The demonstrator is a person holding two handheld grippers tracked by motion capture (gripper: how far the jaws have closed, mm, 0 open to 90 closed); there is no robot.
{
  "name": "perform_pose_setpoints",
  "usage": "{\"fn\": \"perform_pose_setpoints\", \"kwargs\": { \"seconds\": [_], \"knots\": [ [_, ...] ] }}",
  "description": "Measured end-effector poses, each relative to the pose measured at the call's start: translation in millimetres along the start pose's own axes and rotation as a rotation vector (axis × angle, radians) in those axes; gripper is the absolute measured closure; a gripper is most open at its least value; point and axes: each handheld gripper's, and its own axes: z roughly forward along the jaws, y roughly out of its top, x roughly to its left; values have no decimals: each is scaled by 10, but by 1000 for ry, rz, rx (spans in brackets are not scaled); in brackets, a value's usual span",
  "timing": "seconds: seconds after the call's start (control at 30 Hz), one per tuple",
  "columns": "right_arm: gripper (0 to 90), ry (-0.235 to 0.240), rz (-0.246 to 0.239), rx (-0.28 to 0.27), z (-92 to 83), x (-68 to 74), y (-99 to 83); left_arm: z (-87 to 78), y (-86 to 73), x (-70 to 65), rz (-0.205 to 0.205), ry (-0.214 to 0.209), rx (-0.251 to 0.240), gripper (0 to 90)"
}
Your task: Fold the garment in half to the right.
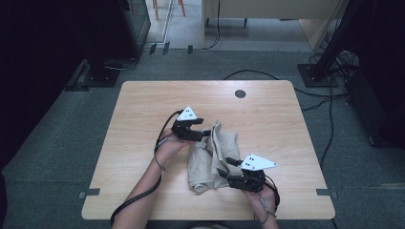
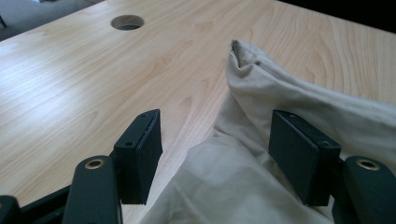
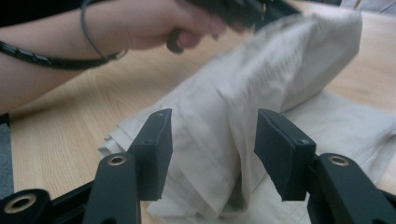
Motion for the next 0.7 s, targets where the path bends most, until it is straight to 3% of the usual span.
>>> {"fn": "perform_pose_setpoints", "kwargs": {
  "seconds": [0.2,0.3,0.53,0.7],
  "knots": [
    [443,-17,-37,-24,-89,5,135,97,66,-144,89,-23,41,348],
    [441,-16,-43,-32,-135,8,188,87,73,-170,110,-35,45,348],
    [415,-37,-64,-7,-125,-35,234,-42,34,-80,85,0,31,309],
    [405,-35,-65,38,14,-101,204,-99,-43,-34,73,14,38,295]
  ]
}}
